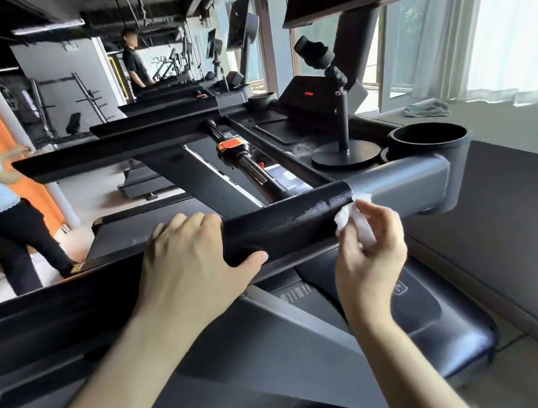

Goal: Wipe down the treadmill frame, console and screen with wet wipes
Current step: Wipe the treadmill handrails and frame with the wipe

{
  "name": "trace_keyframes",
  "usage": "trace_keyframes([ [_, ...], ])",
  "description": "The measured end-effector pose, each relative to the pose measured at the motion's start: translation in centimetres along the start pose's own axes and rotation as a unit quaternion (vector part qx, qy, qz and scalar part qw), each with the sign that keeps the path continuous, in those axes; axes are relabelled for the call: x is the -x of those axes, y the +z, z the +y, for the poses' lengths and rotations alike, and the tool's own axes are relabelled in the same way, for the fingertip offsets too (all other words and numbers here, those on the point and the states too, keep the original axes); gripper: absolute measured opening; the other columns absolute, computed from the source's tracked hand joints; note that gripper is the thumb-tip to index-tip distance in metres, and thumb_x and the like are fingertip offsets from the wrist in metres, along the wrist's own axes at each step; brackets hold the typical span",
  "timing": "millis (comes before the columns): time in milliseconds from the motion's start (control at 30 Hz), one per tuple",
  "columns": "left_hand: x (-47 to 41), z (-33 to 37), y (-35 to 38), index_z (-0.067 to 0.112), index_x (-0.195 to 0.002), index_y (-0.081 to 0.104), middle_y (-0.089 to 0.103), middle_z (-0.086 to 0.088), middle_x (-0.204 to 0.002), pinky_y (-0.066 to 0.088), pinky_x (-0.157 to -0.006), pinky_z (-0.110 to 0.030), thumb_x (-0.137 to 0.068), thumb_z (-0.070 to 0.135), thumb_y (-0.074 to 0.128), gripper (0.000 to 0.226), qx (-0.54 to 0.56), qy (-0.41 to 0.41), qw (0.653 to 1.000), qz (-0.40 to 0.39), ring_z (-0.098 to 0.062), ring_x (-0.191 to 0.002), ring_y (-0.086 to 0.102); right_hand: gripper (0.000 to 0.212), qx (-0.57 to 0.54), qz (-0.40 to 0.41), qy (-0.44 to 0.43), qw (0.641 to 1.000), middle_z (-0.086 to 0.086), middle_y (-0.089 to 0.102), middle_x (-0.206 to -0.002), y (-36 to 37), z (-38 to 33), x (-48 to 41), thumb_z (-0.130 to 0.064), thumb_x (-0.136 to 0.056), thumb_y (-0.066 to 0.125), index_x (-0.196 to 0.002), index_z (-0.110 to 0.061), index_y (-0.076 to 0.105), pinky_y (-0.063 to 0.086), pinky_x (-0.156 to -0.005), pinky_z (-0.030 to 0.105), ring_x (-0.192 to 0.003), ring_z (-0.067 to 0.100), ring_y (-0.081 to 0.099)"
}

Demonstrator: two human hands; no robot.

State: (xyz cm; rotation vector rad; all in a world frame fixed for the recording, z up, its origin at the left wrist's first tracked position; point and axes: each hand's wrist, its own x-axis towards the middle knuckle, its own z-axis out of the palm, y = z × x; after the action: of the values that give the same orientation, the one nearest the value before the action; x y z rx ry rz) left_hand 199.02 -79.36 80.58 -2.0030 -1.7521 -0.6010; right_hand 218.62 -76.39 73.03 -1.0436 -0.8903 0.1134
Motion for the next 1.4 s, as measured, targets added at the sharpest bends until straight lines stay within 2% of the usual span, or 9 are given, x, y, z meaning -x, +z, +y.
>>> trace_keyframes([
  [100, 0.0, 0.0, 0.0, 0.017, -0.094, 0.066, 0.069, 0.002, -0.093, 0.046, -0.092, -0.043, -0.075, 0.078, 0.059, 0.065, -0.001, 0.002, 1.000, 0.001, -0.027, -0.096, 0.061, 0.022, -0.020, -0.010, 0.010, 1.000, -0.004, 0.066, -0.102, 0.2, -0.9, 1.0, 0.003, -0.092, 0.062, -0.110, -0.009, 0.065, 0.043, -0.088, 0.014, -0.099, 0.012, 0.065],
  [200, 0.0, 0.0, 0.0, 0.017, -0.093, 0.066, 0.070, 0.000, -0.092, 0.046, -0.091, -0.043, -0.074, 0.077, 0.061, 0.064, 0.005, 0.006, 1.000, 0.011, -0.029, -0.095, 0.061, 0.022, 0.007, -0.094, -0.076, 0.993, 0.003, 0.064, -0.098, 0.5, -2.3, 2.6, 0.010, -0.087, 0.062, -0.100, -0.007, 0.068, 0.042, -0.083, 0.012, -0.092, 0.008, 0.061],
  [400, 0.0, -0.1, 0.1, 0.018, -0.075, 0.055, 0.064, -0.001, -0.077, 0.047, -0.080, -0.043, -0.075, 0.079, 0.045, 0.062, 0.030, 0.012, 0.999, 0.038, -0.032, -0.084, 0.061, 0.025, 0.055, -0.243, -0.186, 0.951, -0.001, 0.057, -0.097, 2.0, -4.7, 3.7, -0.005, -0.091, 0.052, -0.100, -0.012, 0.074, 0.040, -0.068, 0.011, -0.081, 0.005, 0.054],
  [567, 0.0, -0.5, 0.4, 0.020, -0.082, 0.057, 0.062, 0.003, -0.081, 0.047, -0.086, -0.043, -0.073, 0.078, 0.056, 0.059, 0.026, 0.012, 0.999, 0.024, -0.026, -0.087, 0.058, 0.030, 0.103, -0.157, -0.161, 0.969, 0.005, 0.057, -0.093, -0.2, -2.5, -1.1, 0.001, -0.092, 0.058, -0.106, -0.016, 0.078, 0.046, -0.066, 0.016, -0.078, 0.016, 0.057],
  [700, 0.1, -0.3, 0.5, 0.019, -0.079, 0.056, 0.061, 0.003, -0.078, 0.046, -0.085, -0.043, -0.072, 0.077, 0.056, 0.058, 0.028, 0.012, 0.999, 0.032, -0.026, -0.085, 0.057, 0.027, 0.126, -0.081, -0.103, 0.983, 0.004, 0.056, -0.094, -0.4, -1.8, -2.6, 0.001, -0.092, 0.058, -0.101, -0.016, 0.076, 0.054, -0.063, 0.040, -0.072, 0.016, 0.056],
  [833, 0.0, -0.3, 0.6, 0.021, -0.076, 0.053, 0.059, 0.004, -0.076, 0.046, -0.081, -0.042, -0.072, 0.078, 0.052, 0.057, 0.029, 0.020, 0.999, 0.038, -0.026, -0.082, 0.057, 0.028, 0.139, -0.164, -0.168, 0.962, 0.002, 0.050, -0.102, 1.7, -4.7, 1.0, -0.007, -0.095, 0.059, -0.118, -0.016, 0.072, 0.042, -0.066, 0.019, -0.074, 0.014, 0.053],
  [1000, 0.0, -0.6, 0.9, 0.021, -0.076, 0.050, 0.059, 0.003, -0.076, 0.045, -0.080, -0.043, -0.073, 0.077, 0.056, 0.056, 0.031, 0.024, 0.999, 0.037, -0.027, -0.084, 0.057, 0.018, 0.123, -0.255, -0.238, 0.929, 0.002, 0.051, -0.096, 2.1, -5.5, 1.4, -0.014, -0.099, 0.060, -0.111, -0.014, 0.074, 0.050, -0.062, 0.033, -0.074, 0.020, 0.057],
  [1267, 0.0, -0.6, 1.0, 0.020, -0.080, 0.057, 0.061, 0.004, -0.080, 0.046, -0.088, -0.042, -0.074, 0.078, 0.056, 0.059, 0.024, 0.017, 0.999, 0.031, -0.025, -0.087, 0.057, 0.026, 0.179, -0.106, -0.135, 0.969, 0.002, 0.054, -0.094, -0.6, -1.9, -3.7, -0.007, -0.096, 0.063, -0.114, -0.019, 0.076, 0.041, -0.065, 0.021, -0.068, 0.014, 0.053],
  [1400, -0.1, -0.6, 0.8, 0.021, -0.078, 0.054, 0.060, 0.003, -0.077, 0.047, -0.082, -0.043, -0.074, 0.077, 0.052, 0.056, 0.029, 0.023, 0.999, 0.037, -0.026, -0.084, 0.057, 0.026, 0.138, -0.134, -0.187, 0.963, 0.003, 0.053, -0.097, 2.3, -4.4, 1.6, -0.003, -0.092, 0.067, -0.113, -0.016, 0.074, 0.041, -0.066, 0.022, -0.078, 0.015, 0.054],
])
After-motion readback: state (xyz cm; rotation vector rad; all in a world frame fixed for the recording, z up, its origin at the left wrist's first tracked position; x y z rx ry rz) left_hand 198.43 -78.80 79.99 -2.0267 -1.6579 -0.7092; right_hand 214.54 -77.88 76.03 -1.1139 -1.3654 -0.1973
